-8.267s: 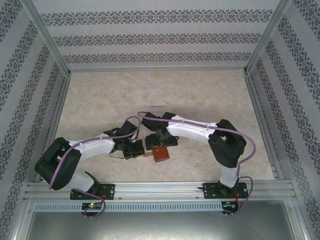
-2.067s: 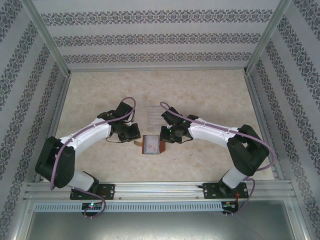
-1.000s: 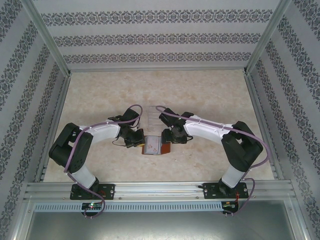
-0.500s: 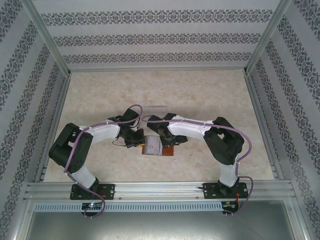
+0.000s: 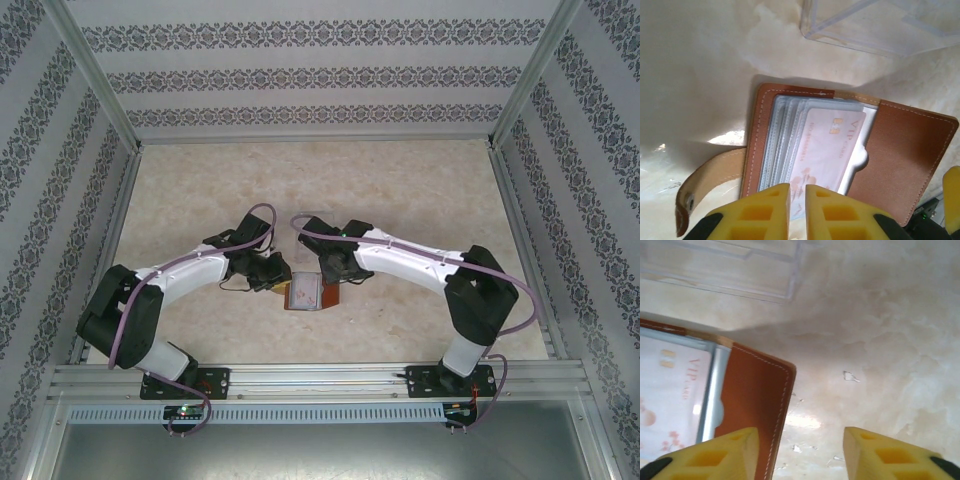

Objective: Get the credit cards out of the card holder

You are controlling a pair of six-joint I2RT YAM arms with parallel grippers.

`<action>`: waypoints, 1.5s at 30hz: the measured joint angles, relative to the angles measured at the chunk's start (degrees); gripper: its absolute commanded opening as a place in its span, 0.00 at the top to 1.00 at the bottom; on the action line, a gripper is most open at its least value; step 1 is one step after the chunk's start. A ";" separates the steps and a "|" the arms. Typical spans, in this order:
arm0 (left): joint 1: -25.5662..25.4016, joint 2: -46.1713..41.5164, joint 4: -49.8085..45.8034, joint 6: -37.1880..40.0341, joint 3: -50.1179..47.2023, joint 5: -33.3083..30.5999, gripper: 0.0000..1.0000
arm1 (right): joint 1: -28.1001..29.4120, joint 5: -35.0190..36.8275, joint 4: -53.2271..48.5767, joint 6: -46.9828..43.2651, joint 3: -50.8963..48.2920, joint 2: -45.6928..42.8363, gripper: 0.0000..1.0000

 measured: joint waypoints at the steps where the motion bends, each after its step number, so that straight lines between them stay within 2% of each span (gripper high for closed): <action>1: -0.04 0.11 0.52 -0.39 0.00 0.68 0.82 | -0.07 -0.81 0.85 0.37 -0.59 -0.68 0.63; 8: -2.25 5.09 3.48 -1.66 0.59 2.64 0.82 | -1.03 -5.33 6.69 3.37 -5.51 -5.14 0.69; 18: -3.63 7.52 -0.59 0.44 3.08 -2.62 0.83 | -2.34 -15.04 17.49 7.41 -10.01 -8.33 0.70; 27: -3.67 8.33 -1.38 0.81 3.19 -3.30 0.84 | -3.87 -24.79 27.47 11.45 -13.86 -8.09 0.71; 38: -3.67 8.52 -1.49 0.98 3.28 -3.37 0.86 | -6.93 -27.04 29.59 12.48 -16.06 -6.19 0.69; 45: -3.67 8.55 -1.55 0.98 3.28 -3.41 0.86 | -9.62 -31.93 39.87 14.36 -24.37 -5.88 0.65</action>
